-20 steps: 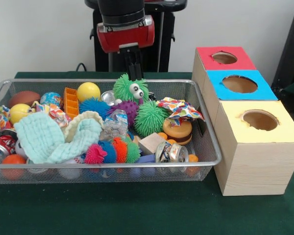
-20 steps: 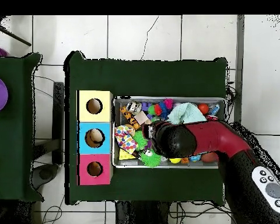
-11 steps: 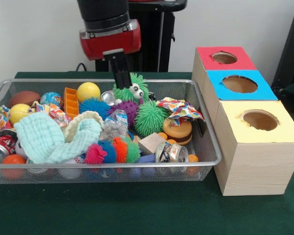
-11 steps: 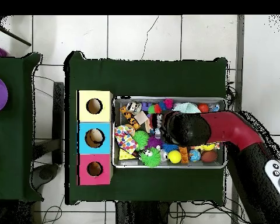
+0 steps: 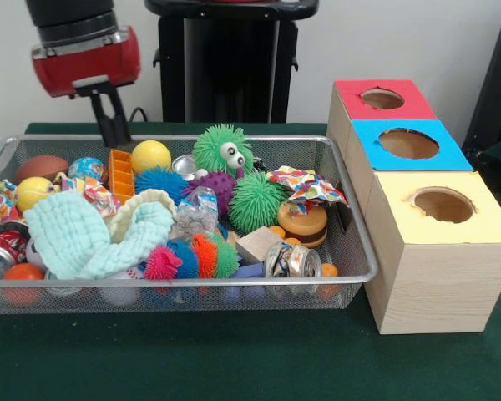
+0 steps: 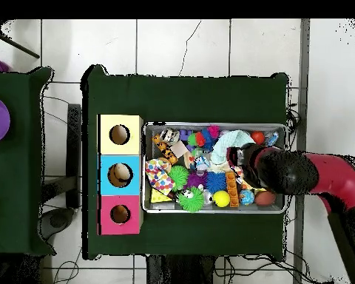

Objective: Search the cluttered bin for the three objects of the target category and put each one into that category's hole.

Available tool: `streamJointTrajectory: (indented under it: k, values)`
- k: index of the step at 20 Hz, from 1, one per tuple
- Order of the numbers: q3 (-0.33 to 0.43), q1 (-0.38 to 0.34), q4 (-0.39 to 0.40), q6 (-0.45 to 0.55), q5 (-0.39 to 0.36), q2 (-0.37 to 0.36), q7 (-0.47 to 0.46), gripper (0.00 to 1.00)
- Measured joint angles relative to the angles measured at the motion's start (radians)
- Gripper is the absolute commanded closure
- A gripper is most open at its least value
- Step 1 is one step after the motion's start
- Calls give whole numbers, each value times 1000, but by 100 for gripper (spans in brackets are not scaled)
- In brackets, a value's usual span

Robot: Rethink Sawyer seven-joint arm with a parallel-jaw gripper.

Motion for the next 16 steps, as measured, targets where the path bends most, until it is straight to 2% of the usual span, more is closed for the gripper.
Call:
streamJointTrajectory:
  k: [6,7,9,11,16]
  values:
    - [2,-89,20,-9,-61,15,-48,100]
    - [2,-119,31,-27,-96,31,-49,100]
    - [2,-132,37,-40,-114,41,-49,100]
    - [-3,-157,52,-85,-171,72,-49,100]
    - [-25,-168,71,-167,-259,124,-49,100]
